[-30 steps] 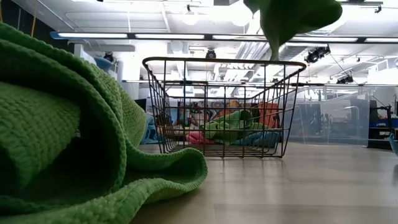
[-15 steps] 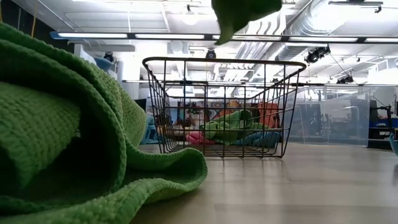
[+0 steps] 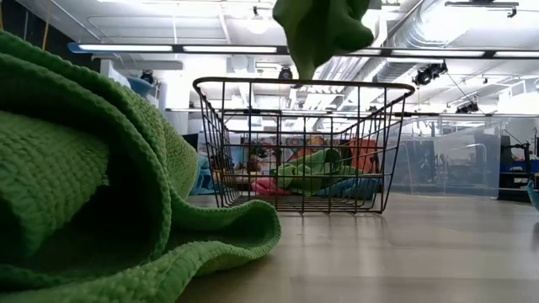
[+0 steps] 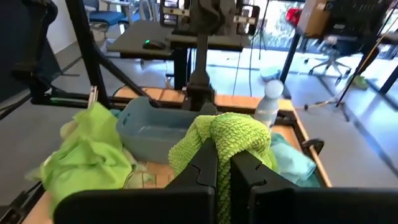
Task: Sort microfiber towel by color & place in baskets
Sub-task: Put the bottom right green towel into the transparent bin
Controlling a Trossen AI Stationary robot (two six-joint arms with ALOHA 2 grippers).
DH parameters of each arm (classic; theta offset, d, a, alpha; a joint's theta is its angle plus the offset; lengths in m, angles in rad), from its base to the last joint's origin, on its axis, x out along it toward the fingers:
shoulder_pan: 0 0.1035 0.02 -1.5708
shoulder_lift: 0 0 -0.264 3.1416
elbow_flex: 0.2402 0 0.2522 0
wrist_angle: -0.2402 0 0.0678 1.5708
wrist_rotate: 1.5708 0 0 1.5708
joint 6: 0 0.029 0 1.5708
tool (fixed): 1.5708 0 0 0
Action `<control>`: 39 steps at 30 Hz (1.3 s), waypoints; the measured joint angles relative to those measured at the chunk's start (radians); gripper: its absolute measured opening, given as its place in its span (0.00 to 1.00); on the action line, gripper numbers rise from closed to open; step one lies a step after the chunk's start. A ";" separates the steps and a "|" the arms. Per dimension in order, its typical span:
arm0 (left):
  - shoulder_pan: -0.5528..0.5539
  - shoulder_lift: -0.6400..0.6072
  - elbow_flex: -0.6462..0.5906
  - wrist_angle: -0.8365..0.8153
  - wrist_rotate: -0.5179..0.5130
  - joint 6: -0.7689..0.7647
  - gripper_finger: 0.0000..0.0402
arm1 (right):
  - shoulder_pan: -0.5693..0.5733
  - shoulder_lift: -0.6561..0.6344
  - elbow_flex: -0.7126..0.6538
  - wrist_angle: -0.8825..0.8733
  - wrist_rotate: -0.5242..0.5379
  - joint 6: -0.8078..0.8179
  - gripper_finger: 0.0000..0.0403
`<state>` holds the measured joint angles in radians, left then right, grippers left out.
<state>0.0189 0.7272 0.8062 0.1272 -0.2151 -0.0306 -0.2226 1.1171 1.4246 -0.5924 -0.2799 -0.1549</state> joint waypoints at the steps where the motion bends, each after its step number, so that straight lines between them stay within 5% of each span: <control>1: 0.000 0.002 0.000 -0.002 0.000 0.008 0.07 | -0.004 0.000 0.000 -0.015 -0.011 0.000 0.00; 9: 0.000 0.028 0.000 -0.001 0.000 0.035 0.07 | -0.014 -0.104 -0.243 0.147 -0.068 0.106 0.00; 17: 0.000 0.058 0.000 0.040 0.000 0.035 0.07 | -0.065 -0.233 -0.481 0.672 -0.065 0.209 0.00; 39: 0.000 0.106 0.000 0.088 0.046 0.061 0.07 | -0.146 -0.227 -0.512 0.687 -0.043 0.133 0.00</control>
<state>0.0193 0.8333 0.8059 0.2153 -0.1692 0.0304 -0.3684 0.8905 0.9131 0.0946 -0.3226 -0.0217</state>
